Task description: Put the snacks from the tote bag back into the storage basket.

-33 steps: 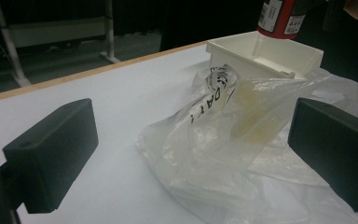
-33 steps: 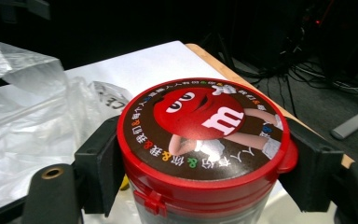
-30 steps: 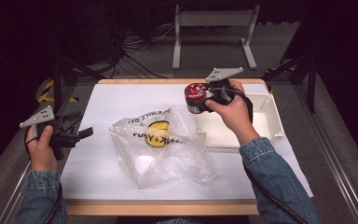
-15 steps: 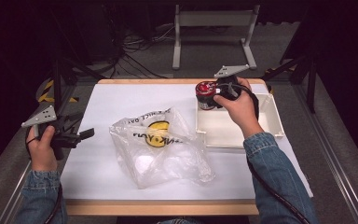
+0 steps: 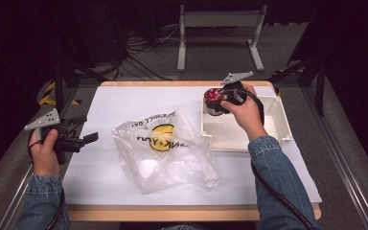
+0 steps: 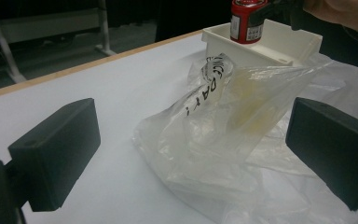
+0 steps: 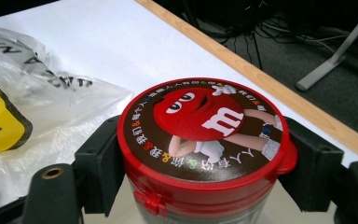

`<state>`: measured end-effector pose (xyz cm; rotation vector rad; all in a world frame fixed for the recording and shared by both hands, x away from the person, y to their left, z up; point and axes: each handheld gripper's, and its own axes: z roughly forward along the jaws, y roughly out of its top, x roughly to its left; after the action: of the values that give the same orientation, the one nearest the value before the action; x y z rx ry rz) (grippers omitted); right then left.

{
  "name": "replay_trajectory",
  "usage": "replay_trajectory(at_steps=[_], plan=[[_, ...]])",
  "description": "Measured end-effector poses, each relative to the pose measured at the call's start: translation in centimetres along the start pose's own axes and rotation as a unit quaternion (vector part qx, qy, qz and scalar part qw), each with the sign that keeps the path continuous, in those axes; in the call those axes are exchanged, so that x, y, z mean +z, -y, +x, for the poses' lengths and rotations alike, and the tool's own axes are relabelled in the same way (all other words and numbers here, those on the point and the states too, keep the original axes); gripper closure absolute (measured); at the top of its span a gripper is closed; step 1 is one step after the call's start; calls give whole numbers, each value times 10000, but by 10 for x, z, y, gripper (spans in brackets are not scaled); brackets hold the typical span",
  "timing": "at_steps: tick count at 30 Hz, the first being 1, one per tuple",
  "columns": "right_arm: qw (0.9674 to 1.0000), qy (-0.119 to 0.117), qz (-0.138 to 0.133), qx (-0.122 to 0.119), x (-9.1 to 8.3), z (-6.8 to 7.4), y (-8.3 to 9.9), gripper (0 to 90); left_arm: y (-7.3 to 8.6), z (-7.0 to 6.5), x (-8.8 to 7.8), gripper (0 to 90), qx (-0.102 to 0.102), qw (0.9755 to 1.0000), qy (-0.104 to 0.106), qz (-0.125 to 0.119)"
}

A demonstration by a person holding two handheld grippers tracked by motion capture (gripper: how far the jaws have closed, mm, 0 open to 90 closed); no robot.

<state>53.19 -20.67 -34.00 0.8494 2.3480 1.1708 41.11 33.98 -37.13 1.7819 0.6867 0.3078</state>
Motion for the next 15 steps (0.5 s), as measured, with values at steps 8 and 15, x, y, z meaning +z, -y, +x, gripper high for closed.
replay_trajectory(at_steps=[8,15], plan=[[9999,-4,29,114,12,-2,18,247,-1,-1,3,39,33,10000,25,30],[9998,-1,-32,220,19,-4,31,247,0,-1,2,39,-37,10000,40,29]])
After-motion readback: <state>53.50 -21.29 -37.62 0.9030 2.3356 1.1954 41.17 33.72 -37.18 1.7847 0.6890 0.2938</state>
